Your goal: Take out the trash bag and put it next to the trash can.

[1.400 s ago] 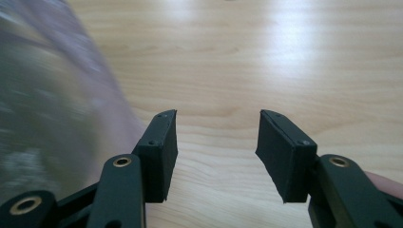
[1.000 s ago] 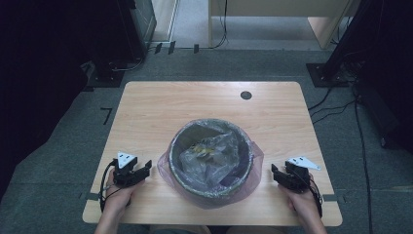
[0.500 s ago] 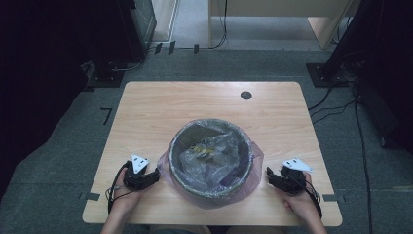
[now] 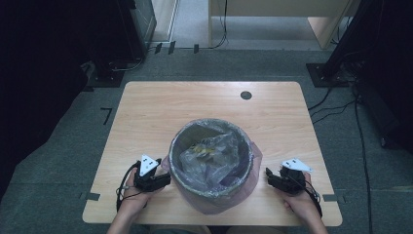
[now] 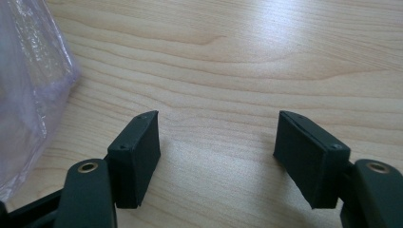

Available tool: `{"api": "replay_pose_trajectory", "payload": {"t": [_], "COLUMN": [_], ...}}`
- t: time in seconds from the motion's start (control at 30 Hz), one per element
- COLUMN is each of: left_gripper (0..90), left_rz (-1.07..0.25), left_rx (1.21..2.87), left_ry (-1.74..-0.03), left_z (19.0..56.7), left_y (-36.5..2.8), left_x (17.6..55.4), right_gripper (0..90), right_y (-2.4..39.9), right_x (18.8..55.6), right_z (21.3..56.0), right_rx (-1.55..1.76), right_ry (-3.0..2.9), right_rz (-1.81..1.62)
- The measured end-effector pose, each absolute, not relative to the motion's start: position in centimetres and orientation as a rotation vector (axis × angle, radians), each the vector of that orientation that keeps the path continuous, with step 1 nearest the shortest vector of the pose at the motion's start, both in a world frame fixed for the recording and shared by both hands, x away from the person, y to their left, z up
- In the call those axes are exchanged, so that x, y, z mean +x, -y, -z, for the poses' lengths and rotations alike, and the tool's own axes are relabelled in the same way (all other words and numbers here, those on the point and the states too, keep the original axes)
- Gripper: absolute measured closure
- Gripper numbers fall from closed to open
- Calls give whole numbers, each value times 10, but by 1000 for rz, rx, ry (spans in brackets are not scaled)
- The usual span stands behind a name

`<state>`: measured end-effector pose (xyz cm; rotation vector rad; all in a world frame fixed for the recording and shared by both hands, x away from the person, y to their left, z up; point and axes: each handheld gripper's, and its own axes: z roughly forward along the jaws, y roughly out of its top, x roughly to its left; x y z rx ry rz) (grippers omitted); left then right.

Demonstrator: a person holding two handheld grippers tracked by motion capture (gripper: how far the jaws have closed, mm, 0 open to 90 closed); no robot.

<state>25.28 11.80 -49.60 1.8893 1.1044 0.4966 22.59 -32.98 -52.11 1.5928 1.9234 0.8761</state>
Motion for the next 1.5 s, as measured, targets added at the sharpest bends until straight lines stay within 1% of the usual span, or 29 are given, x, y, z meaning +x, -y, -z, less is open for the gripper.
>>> {"api": "replay_pose_trajectory", "payload": {"t": [0.07, 0.1, 0.23, 0.57, 0.73, 0.87, 0.97, 1.1, 1.27, 1.3, 1.5], "left_gripper": [358, 358, 359, 359, 359, 359, 359, 359, 359, 359, 353], "left_rz": [-477, -477, -448, -405, -398, -387, -383, -343, -341, -343, -349], "left_rx": [1798, 1798, 1674, 1533, 1513, 1503, 1498, 1465, 1448, 1443, 1413], "left_ry": [-1098, -1098, -1074, -1029, -1004, -996, -992, -991, -988, -983, -982], "left_z": [487, 487, 474, 448, 439, 437, 436, 433, 430, 429, 423], "left_y": [-122, -122, -128, -131, -129, -126, -126, -129, -133, -134, -136], "left_x": [251, 251, 248, 239, 235, 233, 233, 233, 233, 232, 230], "right_gripper": [320, 320, 318, 304, 304, 304, 304, 308, 318, 335, 341], "right_y": [330, 330, 328, 319, 308, 287, 279, 269, 266, 264, 264], "right_x": [226, 226, 225, 223, 221, 219, 217, 214, 212, 211, 206], "right_z": [521, 521, 521, 521, 521, 521, 521, 521, 517, 514, 502], "right_rx": [1592, 1591, 1586, 1536, 1514, 1462, 1439, 1369, 1398, 1402, 1402], "right_ry": [-1924, -1924, -1933, -1995, -2017, -2068, -2090, -2164, -2171, -2158, -2052], "right_rz": [-876, -876, -875, -895, -905, -929, -941, -1005, -1138, -1196, -1286]}}
